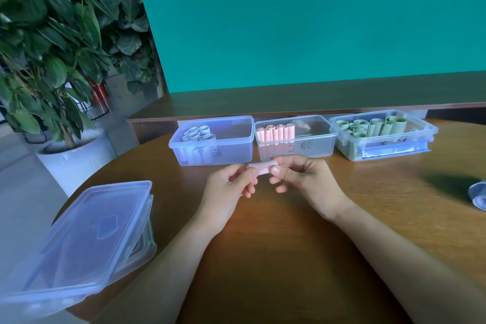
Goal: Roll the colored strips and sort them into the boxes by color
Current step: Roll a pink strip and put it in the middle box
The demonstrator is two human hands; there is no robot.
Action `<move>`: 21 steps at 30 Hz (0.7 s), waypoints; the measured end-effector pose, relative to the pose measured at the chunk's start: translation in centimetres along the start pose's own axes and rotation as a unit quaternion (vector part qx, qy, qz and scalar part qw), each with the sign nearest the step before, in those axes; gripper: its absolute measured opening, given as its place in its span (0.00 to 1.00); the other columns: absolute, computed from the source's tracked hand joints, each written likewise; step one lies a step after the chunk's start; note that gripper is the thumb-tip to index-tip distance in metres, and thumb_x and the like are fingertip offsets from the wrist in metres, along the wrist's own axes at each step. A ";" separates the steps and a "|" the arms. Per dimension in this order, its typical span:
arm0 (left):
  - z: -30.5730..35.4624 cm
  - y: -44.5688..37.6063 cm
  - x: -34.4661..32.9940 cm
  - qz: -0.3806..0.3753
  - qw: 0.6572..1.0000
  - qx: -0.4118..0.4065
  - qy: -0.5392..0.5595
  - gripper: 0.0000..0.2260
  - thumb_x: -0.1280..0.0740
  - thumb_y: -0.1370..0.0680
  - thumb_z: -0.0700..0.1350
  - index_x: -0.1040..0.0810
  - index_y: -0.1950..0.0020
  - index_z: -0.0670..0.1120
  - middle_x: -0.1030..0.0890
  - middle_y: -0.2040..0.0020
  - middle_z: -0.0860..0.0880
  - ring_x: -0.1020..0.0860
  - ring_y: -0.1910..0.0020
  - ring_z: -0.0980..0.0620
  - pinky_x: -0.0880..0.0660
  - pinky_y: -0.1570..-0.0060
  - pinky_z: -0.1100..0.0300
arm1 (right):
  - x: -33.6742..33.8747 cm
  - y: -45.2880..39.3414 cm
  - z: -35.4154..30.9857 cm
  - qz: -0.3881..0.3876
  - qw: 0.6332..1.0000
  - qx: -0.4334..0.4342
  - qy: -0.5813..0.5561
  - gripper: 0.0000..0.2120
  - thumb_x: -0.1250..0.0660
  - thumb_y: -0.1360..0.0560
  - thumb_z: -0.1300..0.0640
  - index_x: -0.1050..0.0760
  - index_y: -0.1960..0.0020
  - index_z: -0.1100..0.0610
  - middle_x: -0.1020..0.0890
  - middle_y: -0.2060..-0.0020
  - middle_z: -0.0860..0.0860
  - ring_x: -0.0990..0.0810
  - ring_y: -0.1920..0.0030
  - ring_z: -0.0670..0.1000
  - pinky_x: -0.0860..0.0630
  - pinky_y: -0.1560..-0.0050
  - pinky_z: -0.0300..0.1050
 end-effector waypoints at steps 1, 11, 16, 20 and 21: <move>-0.1 -0.1 -0.2 0.002 1.000 0.005 0.013 0.09 0.32 0.20 0.48 0.17 0.54 0.44 0.19 0.63 0.47 0.22 0.64 0.51 0.23 0.57 0.57 | 0.1 0.1 -0.3 0.000 1.000 0.005 -0.007 0.12 0.27 0.26 0.60 0.17 0.45 0.63 0.14 0.53 0.59 0.15 0.57 0.53 0.17 0.59 0.45; 2.5 -4.3 -5.1 0.075 0.996 -0.029 0.041 0.06 0.31 0.20 0.49 0.19 0.44 0.52 0.15 0.60 0.50 0.20 0.64 0.55 0.20 0.58 0.56 | 7.0 -3.9 -4.7 0.094 0.986 0.017 0.137 0.10 0.24 0.27 0.62 0.15 0.46 0.60 0.13 0.54 0.55 0.15 0.60 0.48 0.18 0.58 0.38; 1.1 -6.2 -6.6 0.127 0.982 -0.090 -0.103 0.17 0.33 0.22 0.59 0.23 0.35 0.56 0.15 0.49 0.55 0.17 0.54 0.55 0.19 0.51 0.60 | 11.8 -7.7 -7.1 0.144 0.934 0.042 0.325 0.04 0.23 0.26 0.58 0.15 0.52 0.57 0.14 0.60 0.46 0.17 0.67 0.41 0.21 0.61 0.32; 1.5 -7.0 -6.7 0.136 0.959 -0.158 -0.192 0.20 0.33 0.21 0.57 0.25 0.30 0.53 0.19 0.43 0.60 0.20 0.48 0.62 0.25 0.52 0.76 | 13.9 -11.5 -6.6 0.146 0.880 0.023 0.451 0.02 0.24 0.26 0.58 0.16 0.53 0.56 0.14 0.59 0.51 0.16 0.64 0.50 0.19 0.55 0.41; 1.5 -7.1 -6.6 0.137 0.952 -0.173 -0.211 0.21 0.33 0.21 0.57 0.25 0.30 0.53 0.19 0.44 0.61 0.20 0.49 0.63 0.24 0.53 0.76 | 13.9 -12.4 -6.1 0.129 0.871 0.010 0.473 0.02 0.25 0.26 0.58 0.16 0.54 0.55 0.14 0.60 0.51 0.17 0.64 0.49 0.21 0.54 0.40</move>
Point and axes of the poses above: each hand's wrist, its own y-axis away from the middle knuckle, its own x-axis out of the back of the hand, z = x × y, the point moved 8 cm from there along -y, towards the middle knuckle
